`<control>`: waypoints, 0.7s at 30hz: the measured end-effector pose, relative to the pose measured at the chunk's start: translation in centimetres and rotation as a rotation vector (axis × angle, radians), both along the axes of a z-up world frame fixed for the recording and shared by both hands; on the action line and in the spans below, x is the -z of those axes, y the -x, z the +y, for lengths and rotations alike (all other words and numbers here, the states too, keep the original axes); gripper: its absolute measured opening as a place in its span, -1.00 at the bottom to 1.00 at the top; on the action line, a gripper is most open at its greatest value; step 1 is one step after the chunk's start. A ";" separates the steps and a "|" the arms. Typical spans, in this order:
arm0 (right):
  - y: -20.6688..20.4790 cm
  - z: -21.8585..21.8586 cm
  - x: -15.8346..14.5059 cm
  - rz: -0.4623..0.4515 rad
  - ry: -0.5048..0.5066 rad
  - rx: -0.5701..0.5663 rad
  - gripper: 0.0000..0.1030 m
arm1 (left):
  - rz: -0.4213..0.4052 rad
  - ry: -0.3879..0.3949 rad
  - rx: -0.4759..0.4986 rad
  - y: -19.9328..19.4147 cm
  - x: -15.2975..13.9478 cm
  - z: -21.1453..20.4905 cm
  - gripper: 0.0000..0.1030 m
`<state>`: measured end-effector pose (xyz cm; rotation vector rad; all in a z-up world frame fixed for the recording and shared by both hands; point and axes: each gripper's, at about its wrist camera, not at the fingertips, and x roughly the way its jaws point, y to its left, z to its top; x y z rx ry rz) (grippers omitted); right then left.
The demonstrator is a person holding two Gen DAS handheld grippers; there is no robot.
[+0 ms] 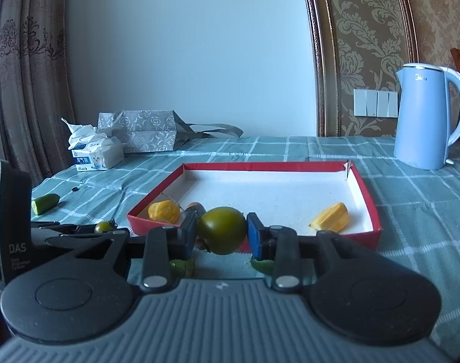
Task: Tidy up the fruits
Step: 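Carry the green tomato into the tray and open the right tool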
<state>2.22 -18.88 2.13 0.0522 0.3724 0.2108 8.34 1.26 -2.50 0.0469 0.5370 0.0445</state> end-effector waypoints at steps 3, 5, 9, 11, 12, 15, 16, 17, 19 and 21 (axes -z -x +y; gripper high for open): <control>-1.7 -0.1 -0.6 -0.007 0.025 0.016 -0.36 | -0.001 -0.001 0.001 0.0 0.0 0.0 -0.37; -3.6 -0.5 -0.9 0.005 0.034 0.038 -0.36 | 0.000 0.000 0.002 0.0 0.0 0.0 -0.37; -8.3 -1.8 -0.4 0.076 0.034 0.086 -0.36 | 0.000 0.003 0.004 0.0 0.0 0.0 -0.37; -9.7 -2.3 0.2 0.097 0.040 0.115 -0.36 | 0.000 0.004 0.005 0.0 0.0 0.1 -0.37; -10.3 -2.6 0.5 0.111 0.039 0.122 -0.36 | 0.000 0.004 0.007 0.0 0.0 0.1 -0.37; -11.4 -3.0 1.6 0.140 0.034 0.150 -0.35 | 0.001 0.005 0.009 0.0 0.1 0.1 -0.37; -11.7 -3.2 1.9 0.153 0.032 0.150 -0.34 | 0.002 0.006 0.010 0.0 0.1 0.1 -0.37; -12.0 -3.3 2.3 0.171 0.030 0.152 -0.10 | 0.001 0.006 0.011 0.0 0.1 0.1 -0.37; -11.6 -3.4 2.5 0.150 0.036 0.177 0.33 | 0.001 0.006 0.011 0.0 0.1 0.1 -0.37; -10.9 -3.4 2.1 0.124 0.039 0.171 0.30 | 0.001 0.005 0.010 0.0 0.1 0.1 -0.37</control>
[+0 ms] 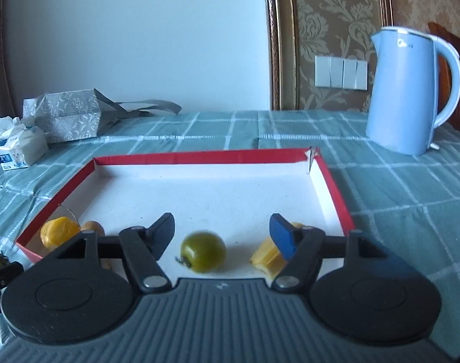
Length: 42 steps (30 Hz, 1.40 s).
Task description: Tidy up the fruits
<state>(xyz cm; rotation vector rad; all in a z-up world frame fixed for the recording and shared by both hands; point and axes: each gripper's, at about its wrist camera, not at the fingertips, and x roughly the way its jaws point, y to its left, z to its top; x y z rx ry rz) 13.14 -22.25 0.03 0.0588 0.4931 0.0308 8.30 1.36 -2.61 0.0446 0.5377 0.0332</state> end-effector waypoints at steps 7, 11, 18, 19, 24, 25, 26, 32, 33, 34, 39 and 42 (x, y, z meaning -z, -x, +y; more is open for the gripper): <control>5.9 -0.5 -1.9 -0.109 -0.035 -0.027 0.30 | -0.006 -0.012 -0.003 0.2 -0.1 -0.1 -0.37; 9.7 -1.0 -1.7 -0.157 -0.078 -0.036 0.30 | -0.020 -0.020 -0.007 0.6 -0.7 -0.3 -0.37; 12.8 -1.3 0.0 -0.274 -0.097 -0.035 0.30 | -0.042 -0.044 0.000 1.2 -1.8 -1.5 -0.37; 12.9 -1.4 -0.1 -0.290 -0.100 -0.035 0.30 | -0.045 -0.046 0.005 1.2 -2.0 -1.7 -0.37; 13.2 -1.6 0.0 -0.329 -0.099 -0.025 0.30 | -0.065 -0.058 0.025 1.2 -3.1 -3.3 -0.37; 13.3 -1.6 0.0 -0.333 -0.095 -0.020 0.30 | -0.069 -0.061 0.029 1.1 -3.3 -3.6 -0.37; 13.3 -1.7 0.0 -0.333 -0.095 -0.016 0.30 | -0.071 -0.063 0.036 0.9 -3.5 -4.0 -0.37; 13.7 -1.7 0.0 -0.360 -0.082 -0.003 0.30 | -0.085 -0.073 0.047 -0.2 -4.3 -5.9 -0.37; 13.7 -1.7 0.0 -0.361 -0.081 -0.004 0.30 | -0.087 -0.075 0.047 -0.4 -4.3 -6.2 -0.37; 13.7 -1.7 0.0 -0.360 -0.083 -0.004 0.30 | -0.088 -0.076 0.047 -0.6 -4.4 -6.4 -0.37; 13.8 -1.7 0.0 -0.367 -0.078 0.006 0.30 | -0.093 -0.088 0.051 -1.5 -4.4 -7.7 -0.37; 13.9 -1.7 -0.1 -0.379 -0.072 0.015 0.30 | -0.090 -0.091 0.051 -2.2 -4.2 -8.3 -0.37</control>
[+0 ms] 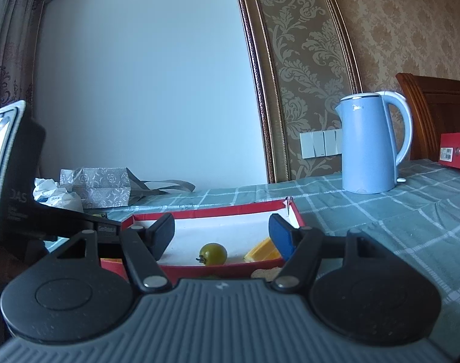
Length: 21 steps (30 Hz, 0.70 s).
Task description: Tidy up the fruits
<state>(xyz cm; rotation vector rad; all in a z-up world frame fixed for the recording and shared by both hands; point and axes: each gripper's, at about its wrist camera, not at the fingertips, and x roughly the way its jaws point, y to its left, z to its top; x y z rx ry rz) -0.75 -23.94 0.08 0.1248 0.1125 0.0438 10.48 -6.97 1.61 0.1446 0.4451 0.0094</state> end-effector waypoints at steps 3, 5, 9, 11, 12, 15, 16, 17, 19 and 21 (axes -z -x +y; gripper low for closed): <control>0.0 -0.1 -0.1 -0.009 0.000 0.017 0.30 | 0.001 -0.004 -0.002 -0.5 0.3 -0.4 -0.37; 0.0 -0.4 -0.1 -0.010 -0.007 0.030 0.30 | 0.001 -0.003 -0.004 -0.7 0.4 -0.6 -0.37; 0.0 -0.9 -0.1 -0.012 -0.029 0.049 0.30 | -0.005 -0.004 -0.005 -1.1 0.4 -1.0 -0.37; -0.1 -1.0 -0.1 -0.006 -0.033 0.054 0.30 | -0.006 -0.004 -0.005 -1.3 0.4 -1.0 -0.37; -0.1 -1.0 -0.1 -0.004 -0.035 0.054 0.30 | -0.008 -0.006 -0.006 -1.4 0.4 -1.1 -0.37; -0.1 -1.1 -0.1 -0.005 -0.038 0.055 0.30 | -0.010 -0.007 -0.004 -2.0 0.3 -1.4 -0.37; -0.1 -1.1 -0.1 -0.004 -0.039 0.056 0.30 | -0.010 -0.007 -0.004 -2.2 0.3 -1.4 -0.37; -0.1 -1.1 -0.1 -0.003 -0.040 0.056 0.30 | -0.008 -0.007 -0.004 -2.4 0.3 -1.5 -0.37; -0.1 -1.1 -0.1 -0.001 -0.042 0.057 0.30 | -0.007 -0.008 -0.006 -2.7 0.4 -1.7 -0.37; -0.2 -1.1 -0.1 0.000 -0.044 0.057 0.30 | -0.002 -0.007 -0.005 -3.0 0.5 -1.8 -0.37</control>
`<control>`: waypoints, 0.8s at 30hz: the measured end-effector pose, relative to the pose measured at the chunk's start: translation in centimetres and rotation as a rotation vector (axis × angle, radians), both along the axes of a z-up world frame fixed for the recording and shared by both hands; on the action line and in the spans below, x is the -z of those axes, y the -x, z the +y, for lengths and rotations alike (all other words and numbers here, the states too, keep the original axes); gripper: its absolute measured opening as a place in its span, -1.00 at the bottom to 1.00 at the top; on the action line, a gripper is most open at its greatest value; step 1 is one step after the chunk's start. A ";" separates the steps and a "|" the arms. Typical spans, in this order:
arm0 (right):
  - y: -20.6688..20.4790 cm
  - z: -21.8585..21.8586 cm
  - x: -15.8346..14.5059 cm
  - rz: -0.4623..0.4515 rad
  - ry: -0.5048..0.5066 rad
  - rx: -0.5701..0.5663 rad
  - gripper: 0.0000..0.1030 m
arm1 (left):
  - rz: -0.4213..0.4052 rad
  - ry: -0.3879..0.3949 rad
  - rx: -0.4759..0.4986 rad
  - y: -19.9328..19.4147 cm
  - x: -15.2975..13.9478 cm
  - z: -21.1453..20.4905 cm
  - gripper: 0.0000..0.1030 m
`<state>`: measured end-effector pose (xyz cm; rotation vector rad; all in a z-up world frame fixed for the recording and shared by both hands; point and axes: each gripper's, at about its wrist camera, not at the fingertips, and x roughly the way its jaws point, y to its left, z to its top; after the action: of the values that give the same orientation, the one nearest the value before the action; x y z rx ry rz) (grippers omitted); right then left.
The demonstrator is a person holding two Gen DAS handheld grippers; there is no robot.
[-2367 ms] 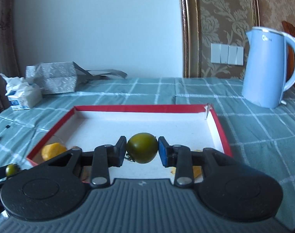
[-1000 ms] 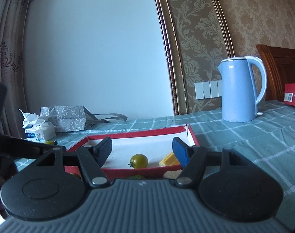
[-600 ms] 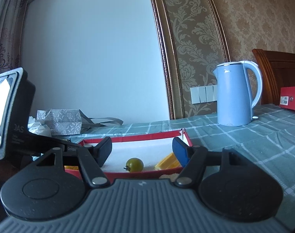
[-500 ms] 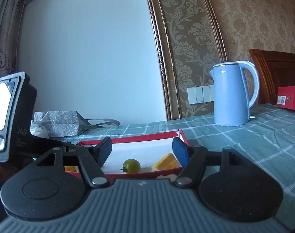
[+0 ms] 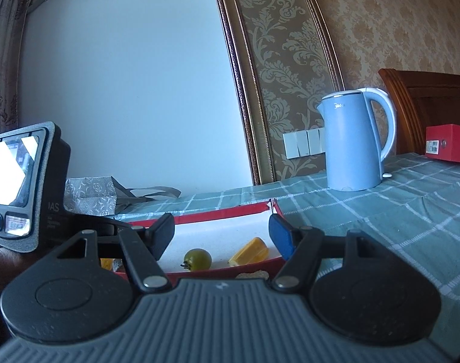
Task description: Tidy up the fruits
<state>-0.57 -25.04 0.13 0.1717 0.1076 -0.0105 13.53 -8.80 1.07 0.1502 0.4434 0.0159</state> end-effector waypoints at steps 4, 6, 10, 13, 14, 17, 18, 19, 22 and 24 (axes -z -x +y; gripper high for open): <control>-0.1 -0.1 0.0 0.001 -0.004 0.000 0.30 | 0.003 0.000 0.000 -0.3 0.2 -0.1 -0.37; -0.1 -0.1 0.0 0.003 -0.006 -0.002 0.30 | 0.003 -0.002 0.001 -0.4 0.3 -0.2 -0.37; -0.1 0.0 0.1 0.005 -0.008 -0.004 0.30 | 0.005 0.000 0.002 -0.7 0.4 -0.3 -0.37; -0.1 -0.1 0.1 0.006 -0.011 -0.005 0.30 | 0.006 -0.001 0.005 -0.9 0.5 -0.5 -0.37; -0.1 -0.1 0.1 0.007 -0.012 -0.006 0.30 | 0.006 -0.001 0.006 -0.9 0.5 -0.5 -0.37; -0.2 -0.1 0.0 0.007 -0.012 -0.006 0.30 | 0.005 0.001 0.009 -1.0 0.5 -0.6 -0.37; -0.2 -0.1 0.1 0.008 -0.012 -0.006 0.30 | 0.005 0.001 0.009 -1.0 0.5 -0.6 -0.37; -0.2 -0.1 0.1 0.008 -0.012 -0.006 0.30 | 0.005 0.001 0.010 -1.0 0.5 -0.6 -0.37; -0.2 -0.1 0.1 0.007 -0.013 -0.005 0.30 | 0.006 0.002 0.009 -1.1 0.5 -0.6 -0.37; -0.2 -0.2 0.1 0.008 -0.013 -0.005 0.30 | 0.007 0.002 0.009 -1.2 0.5 -0.7 -0.37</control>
<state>-0.39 -25.20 0.03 0.1847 0.1162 -0.0052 14.71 -9.47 0.54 0.1502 0.4493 0.0063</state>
